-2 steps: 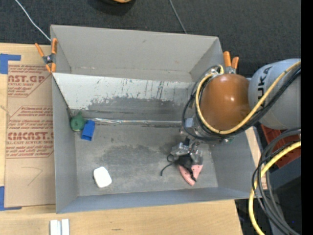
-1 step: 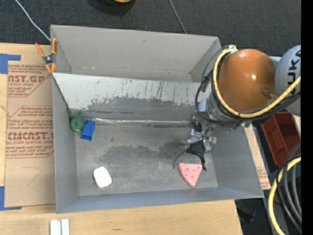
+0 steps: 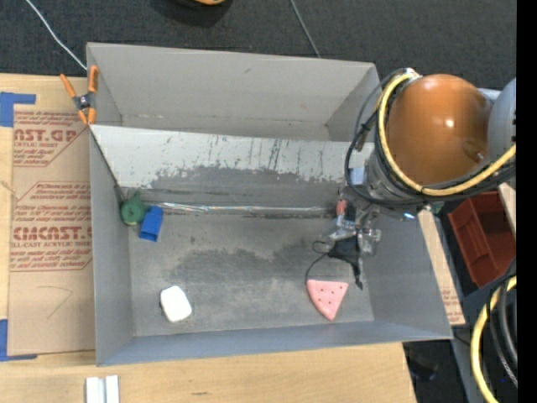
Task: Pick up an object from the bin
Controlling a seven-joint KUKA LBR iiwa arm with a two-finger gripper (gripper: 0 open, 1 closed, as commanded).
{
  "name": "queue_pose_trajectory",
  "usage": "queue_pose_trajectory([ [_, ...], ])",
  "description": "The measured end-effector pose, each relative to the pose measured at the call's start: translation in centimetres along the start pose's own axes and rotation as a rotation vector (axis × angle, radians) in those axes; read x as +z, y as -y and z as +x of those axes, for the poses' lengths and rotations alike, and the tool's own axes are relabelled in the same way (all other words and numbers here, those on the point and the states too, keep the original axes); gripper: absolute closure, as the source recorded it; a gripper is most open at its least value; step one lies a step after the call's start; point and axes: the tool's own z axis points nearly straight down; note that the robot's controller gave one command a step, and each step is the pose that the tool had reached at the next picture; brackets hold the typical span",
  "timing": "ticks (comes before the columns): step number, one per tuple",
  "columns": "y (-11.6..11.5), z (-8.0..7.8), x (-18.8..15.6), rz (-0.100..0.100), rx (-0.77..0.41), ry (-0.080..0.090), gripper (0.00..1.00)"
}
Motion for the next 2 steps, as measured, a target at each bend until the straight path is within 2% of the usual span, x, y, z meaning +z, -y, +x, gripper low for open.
queue_pose_trajectory([
  [1,0.6,0.9,-9.5,0.002,0.016,0.002,1.0],
  [2,0.5,0.6,-12.2,0.001,0.001,0.004,1.0],
])
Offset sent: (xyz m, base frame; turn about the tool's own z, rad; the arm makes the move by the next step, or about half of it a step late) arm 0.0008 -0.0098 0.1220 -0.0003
